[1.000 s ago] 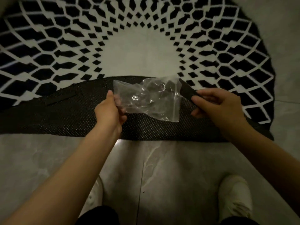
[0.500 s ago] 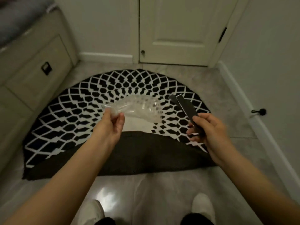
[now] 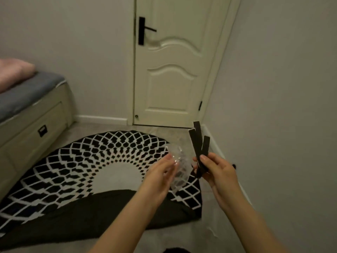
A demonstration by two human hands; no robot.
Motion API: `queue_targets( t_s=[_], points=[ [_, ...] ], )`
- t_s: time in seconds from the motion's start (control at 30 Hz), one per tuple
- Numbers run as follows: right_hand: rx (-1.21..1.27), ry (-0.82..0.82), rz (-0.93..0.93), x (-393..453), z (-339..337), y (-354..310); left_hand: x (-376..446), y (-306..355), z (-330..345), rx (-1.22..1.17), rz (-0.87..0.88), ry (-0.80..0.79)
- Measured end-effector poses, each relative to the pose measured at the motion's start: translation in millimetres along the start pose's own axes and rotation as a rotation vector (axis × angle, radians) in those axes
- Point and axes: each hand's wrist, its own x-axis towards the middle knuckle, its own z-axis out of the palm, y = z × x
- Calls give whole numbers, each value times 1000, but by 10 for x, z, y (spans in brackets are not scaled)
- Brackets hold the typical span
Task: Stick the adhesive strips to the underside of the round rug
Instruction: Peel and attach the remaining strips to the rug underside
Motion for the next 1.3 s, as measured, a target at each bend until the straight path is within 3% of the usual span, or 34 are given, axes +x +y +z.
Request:
queue_targets(
  t_s=[0.13, 0.5, 0.7, 0.77, 1.07, 1.2, 1.3],
  points=[
    [47, 139, -74, -259, -573, -437, -71, -406, 551, 178, -66, -169],
    [-6, 797, -233, -1579, -2276, -777, -516, -1996, 1813, 335, -499, -507],
    [-55, 1071, -250, -2447, -2876, -783, -1160, -3158, 1864, 1008, -582, -804],
    [-70, 1144, -245, -2731, -3032, -777, -1328, -3508, 1775, 1112, -613, -878],
    [-63, 1480, -208, -3759, -3432, -512, -1991, -4522, 1444, 1210, -975, -964],
    [-18, 1528, -204, -3812, -3531, -407, -2020, -4644, 1389, 1374, -908, -949],
    [-24, 1461, -178, -3629, -3507, -343, -1785, -4442, 1583, 1145, -836, -848]
  ],
)
